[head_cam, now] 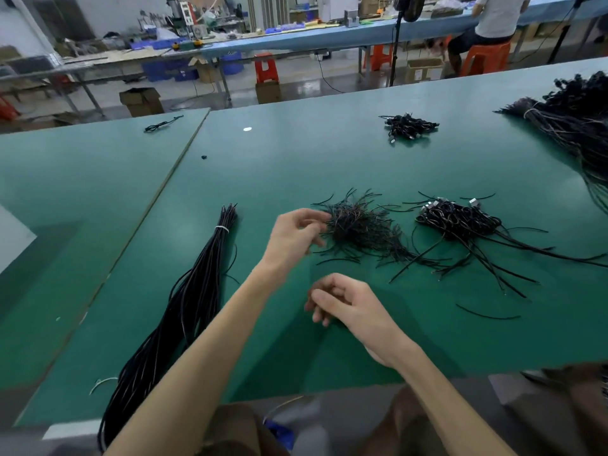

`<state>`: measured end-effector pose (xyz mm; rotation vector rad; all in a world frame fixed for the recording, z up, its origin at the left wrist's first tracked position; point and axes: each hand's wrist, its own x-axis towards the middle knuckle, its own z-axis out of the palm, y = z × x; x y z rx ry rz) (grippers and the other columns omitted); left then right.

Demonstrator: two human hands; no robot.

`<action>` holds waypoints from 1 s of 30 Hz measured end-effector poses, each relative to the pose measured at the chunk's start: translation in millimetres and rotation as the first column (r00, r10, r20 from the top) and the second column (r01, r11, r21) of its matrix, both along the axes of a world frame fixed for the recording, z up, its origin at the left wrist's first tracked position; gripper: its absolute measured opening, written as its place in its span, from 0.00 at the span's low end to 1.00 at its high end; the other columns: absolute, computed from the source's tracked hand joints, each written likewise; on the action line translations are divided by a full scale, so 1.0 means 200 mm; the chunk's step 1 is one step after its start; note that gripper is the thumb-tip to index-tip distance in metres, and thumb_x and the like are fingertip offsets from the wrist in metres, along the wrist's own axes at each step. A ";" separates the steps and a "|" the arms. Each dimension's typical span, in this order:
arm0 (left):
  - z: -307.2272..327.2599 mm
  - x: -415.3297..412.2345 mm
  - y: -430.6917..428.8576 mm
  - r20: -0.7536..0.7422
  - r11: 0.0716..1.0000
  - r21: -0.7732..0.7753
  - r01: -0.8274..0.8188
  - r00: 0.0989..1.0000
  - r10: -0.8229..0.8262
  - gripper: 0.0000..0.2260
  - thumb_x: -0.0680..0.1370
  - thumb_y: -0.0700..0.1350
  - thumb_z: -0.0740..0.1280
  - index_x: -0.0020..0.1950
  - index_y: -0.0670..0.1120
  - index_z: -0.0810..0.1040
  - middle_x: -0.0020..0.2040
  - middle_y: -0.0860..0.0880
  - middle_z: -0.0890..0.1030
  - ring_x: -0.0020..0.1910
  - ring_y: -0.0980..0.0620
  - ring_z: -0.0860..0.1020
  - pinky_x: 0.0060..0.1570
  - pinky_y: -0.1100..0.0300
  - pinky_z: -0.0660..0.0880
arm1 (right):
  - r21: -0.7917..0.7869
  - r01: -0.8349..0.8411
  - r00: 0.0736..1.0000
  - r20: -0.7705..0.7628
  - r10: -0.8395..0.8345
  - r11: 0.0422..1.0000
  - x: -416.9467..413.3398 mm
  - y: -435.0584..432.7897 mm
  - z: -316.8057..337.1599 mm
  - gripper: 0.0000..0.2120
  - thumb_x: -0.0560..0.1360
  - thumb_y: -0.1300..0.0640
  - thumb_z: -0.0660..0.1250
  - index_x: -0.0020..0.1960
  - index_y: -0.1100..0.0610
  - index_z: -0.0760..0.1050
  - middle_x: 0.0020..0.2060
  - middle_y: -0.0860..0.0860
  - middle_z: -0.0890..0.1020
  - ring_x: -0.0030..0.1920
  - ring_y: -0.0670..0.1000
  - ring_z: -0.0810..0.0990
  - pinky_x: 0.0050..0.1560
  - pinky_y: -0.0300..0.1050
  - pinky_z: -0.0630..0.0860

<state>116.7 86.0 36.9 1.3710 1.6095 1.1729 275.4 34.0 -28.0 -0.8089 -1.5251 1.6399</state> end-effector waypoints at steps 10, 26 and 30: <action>-0.09 -0.55 -0.23 -0.811 0.847 0.058 -0.529 0.470 0.349 0.12 0.82 0.43 0.66 0.59 0.35 0.73 0.62 0.34 0.70 0.61 0.36 0.68 0.61 0.49 0.67 | 0.055 -0.026 0.999 0.034 0.025 0.998 0.01 0.00 0.00 0.07 0.82 0.59 0.67 0.53 0.63 0.79 0.44 0.57 0.86 0.40 0.50 0.82 0.41 0.41 0.78; -0.16 -0.62 -0.32 -0.729 0.791 -0.014 -0.612 0.547 0.411 0.11 0.83 0.47 0.67 0.58 0.40 0.76 0.55 0.39 0.76 0.54 0.38 0.76 0.48 0.48 0.69 | 0.032 -0.014 1.000 0.019 0.014 0.999 0.02 0.00 -0.02 0.05 0.82 0.62 0.66 0.54 0.64 0.79 0.44 0.58 0.86 0.40 0.50 0.82 0.41 0.40 0.78; -0.16 -0.64 -0.35 -0.770 0.789 -0.035 -0.613 0.521 0.370 0.10 0.84 0.47 0.66 0.56 0.39 0.75 0.52 0.40 0.78 0.46 0.41 0.75 0.45 0.48 0.70 | 0.032 -0.015 1.000 0.020 0.014 0.999 0.03 0.01 -0.03 0.05 0.82 0.63 0.66 0.54 0.65 0.78 0.44 0.58 0.86 0.40 0.50 0.82 0.41 0.40 0.78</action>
